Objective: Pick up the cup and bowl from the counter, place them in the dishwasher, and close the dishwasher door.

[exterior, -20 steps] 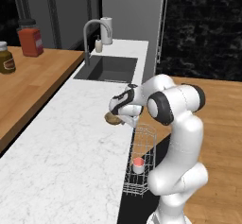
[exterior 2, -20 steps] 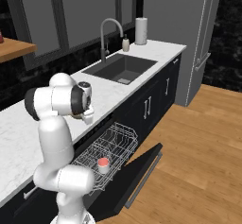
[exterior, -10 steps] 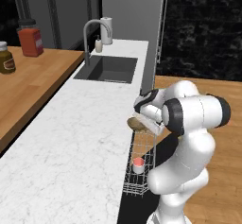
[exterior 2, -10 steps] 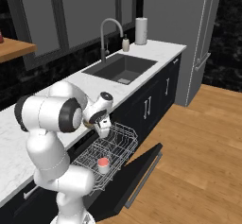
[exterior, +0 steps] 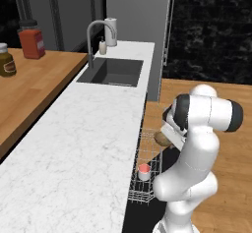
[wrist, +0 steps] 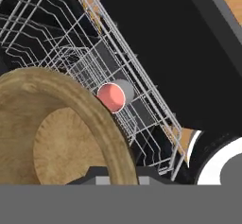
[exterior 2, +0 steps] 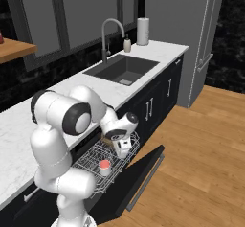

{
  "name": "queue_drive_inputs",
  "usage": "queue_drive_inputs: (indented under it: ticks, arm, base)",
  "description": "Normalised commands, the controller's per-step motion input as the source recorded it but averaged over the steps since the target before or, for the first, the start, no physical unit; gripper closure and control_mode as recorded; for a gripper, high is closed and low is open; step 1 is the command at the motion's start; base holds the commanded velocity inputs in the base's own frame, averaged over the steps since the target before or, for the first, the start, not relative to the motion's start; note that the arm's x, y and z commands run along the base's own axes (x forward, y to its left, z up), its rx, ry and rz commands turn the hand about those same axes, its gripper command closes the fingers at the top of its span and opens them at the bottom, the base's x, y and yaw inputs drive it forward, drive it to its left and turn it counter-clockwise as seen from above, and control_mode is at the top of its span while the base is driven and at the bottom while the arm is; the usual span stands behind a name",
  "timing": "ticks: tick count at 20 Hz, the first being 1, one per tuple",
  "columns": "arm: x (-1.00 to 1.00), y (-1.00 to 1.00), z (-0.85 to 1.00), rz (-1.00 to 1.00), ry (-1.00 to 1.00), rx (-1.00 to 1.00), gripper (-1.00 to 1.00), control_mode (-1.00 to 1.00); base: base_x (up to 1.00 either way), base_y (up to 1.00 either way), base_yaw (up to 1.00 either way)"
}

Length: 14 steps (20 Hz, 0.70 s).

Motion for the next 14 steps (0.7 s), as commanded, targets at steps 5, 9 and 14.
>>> queue_drive_inputs:
  ticks: [5, 9, 14]
  arm:
    - [0.39, -0.32, -0.57, -0.04, 0.09, 0.13, 1.00, -1.00]
    - [0.59, 0.01, -0.59, -0.04, 0.11, 0.13, 1.00, -1.00]
    - [0.59, 0.21, -0.57, -0.03, 0.13, 0.10, 1.00, -1.00]
  base:
    - [0.00, 0.00, 0.00]
    - [0.00, 0.00, 0.00]
    - [0.00, 0.00, 0.00]
